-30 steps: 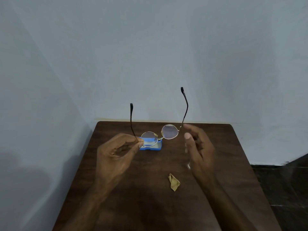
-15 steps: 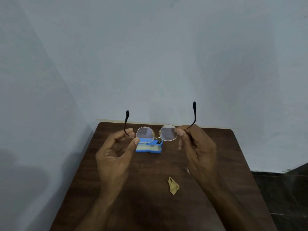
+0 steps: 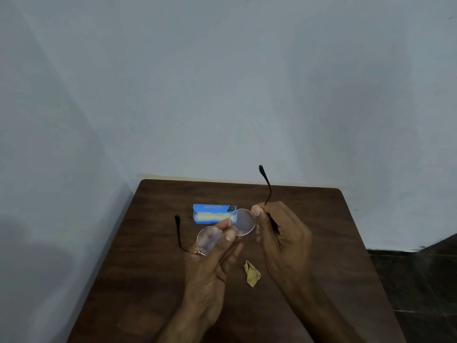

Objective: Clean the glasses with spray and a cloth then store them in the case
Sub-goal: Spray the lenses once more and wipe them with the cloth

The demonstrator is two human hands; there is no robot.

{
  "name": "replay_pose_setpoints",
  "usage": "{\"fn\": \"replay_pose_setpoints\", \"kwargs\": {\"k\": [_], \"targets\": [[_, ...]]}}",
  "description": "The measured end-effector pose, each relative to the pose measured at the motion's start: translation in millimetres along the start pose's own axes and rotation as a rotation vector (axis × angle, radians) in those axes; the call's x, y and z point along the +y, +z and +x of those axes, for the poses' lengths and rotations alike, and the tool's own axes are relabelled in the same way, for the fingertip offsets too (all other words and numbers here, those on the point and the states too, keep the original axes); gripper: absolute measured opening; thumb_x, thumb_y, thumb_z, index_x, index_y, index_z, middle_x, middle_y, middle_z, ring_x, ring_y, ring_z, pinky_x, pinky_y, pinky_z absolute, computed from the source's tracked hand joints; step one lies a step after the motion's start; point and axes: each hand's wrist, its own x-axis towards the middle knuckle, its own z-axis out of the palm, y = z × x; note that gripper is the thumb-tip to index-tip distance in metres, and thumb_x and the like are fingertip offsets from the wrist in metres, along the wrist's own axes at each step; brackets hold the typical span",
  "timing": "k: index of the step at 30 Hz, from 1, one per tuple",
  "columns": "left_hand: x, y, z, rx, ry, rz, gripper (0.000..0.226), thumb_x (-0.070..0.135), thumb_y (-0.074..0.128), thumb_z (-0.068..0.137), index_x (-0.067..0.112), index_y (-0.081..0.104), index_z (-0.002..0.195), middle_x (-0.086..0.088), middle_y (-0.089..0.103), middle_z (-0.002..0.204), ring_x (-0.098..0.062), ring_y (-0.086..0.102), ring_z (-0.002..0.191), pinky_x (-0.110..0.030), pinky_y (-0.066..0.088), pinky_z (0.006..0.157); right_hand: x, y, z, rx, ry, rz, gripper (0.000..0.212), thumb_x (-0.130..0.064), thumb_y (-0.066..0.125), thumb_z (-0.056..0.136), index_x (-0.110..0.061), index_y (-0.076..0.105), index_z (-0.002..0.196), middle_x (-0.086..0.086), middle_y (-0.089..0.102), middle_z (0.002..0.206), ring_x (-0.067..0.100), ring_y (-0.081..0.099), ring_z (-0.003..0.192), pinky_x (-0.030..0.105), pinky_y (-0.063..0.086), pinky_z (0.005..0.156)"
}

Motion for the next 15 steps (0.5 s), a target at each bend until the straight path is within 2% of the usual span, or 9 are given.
{"fn": "replay_pose_setpoints", "kwargs": {"k": [1,2,5,7,9,13,15], "targets": [[-2.1,0.2,0.7,0.002,0.006,0.000,0.103,0.032,0.106,0.044,-0.008,0.059,0.126,-0.022,0.071,0.121,-0.025,0.077,0.098,-0.031,0.064,0.073,-0.2,-0.9,0.0,0.011,0.001,0.001,0.009,-0.007,0.068,0.100,-0.005,0.074,0.094,-0.015,0.058,0.086,-0.008,0.056,0.077,0.004,0.039,0.074],[-4.4,0.4,0.6,0.000,0.013,0.004,0.105,0.035,0.107,0.037,-0.006,0.062,0.123,-0.021,0.071,0.123,-0.026,0.077,0.100,-0.031,0.064,0.073,0.1,-2.0,-0.2,0.024,0.005,0.004,0.010,-0.007,0.067,0.100,-0.004,0.074,0.094,-0.014,0.059,0.086,-0.008,0.055,0.076,0.003,0.040,0.073],[-6.7,5.3,-2.0,0.002,0.011,0.027,0.071,0.032,0.107,0.040,0.007,0.077,0.100,-0.019,0.074,0.120,-0.024,0.078,0.093,-0.031,0.065,0.074,1.7,-5.0,-0.2,0.054,0.024,0.027,0.010,-0.006,0.067,0.099,-0.005,0.073,0.092,-0.011,0.059,0.082,-0.002,0.057,0.073,0.007,0.041,0.071],[-7.8,8.5,-2.8,-0.003,-0.015,0.023,0.040,0.020,0.097,0.058,0.011,0.082,0.095,-0.019,0.074,0.120,-0.023,0.078,0.092,-0.030,0.065,0.075,2.9,-7.5,-0.5,0.059,0.038,0.044,0.012,-0.008,0.065,0.100,-0.006,0.073,0.090,-0.013,0.058,0.080,0.003,0.058,0.071,0.012,0.042,0.068],[-9.9,11.8,-2.5,0.005,-0.024,0.012,0.027,0.010,0.083,0.067,0.011,0.083,0.094,-0.016,0.076,0.118,-0.022,0.078,0.095,-0.028,0.064,0.073,4.8,-9.7,-0.9,0.061,0.052,0.061,0.015,-0.009,0.064,0.101,-0.008,0.071,0.089,-0.013,0.057,0.079,0.007,0.059,0.069,0.017,0.044,0.065],[-14.1,19.8,-3.4,0.006,-0.007,-0.005,0.026,0.008,0.081,0.063,0.011,0.083,0.089,-0.007,0.080,0.107,-0.017,0.079,0.090,-0.025,0.064,0.070,10.7,-9.8,-2.4,0.078,0.092,0.081,0.018,-0.014,0.063,0.103,-0.009,0.069,0.087,-0.011,0.058,0.077,0.011,0.060,0.067,0.028,0.049,0.059],[-17.0,21.9,-2.9,0.015,0.003,0.000,0.029,0.003,0.077,0.067,0.007,0.079,0.096,-0.006,0.080,0.105,-0.015,0.079,0.086,-0.025,0.064,0.071,14.2,-9.7,-4.3,0.086,0.114,0.091,0.019,-0.016,0.062,0.104,-0.009,0.069,0.087,-0.010,0.059,0.076,0.013,0.060,0.066,0.030,0.050,0.058]]}}
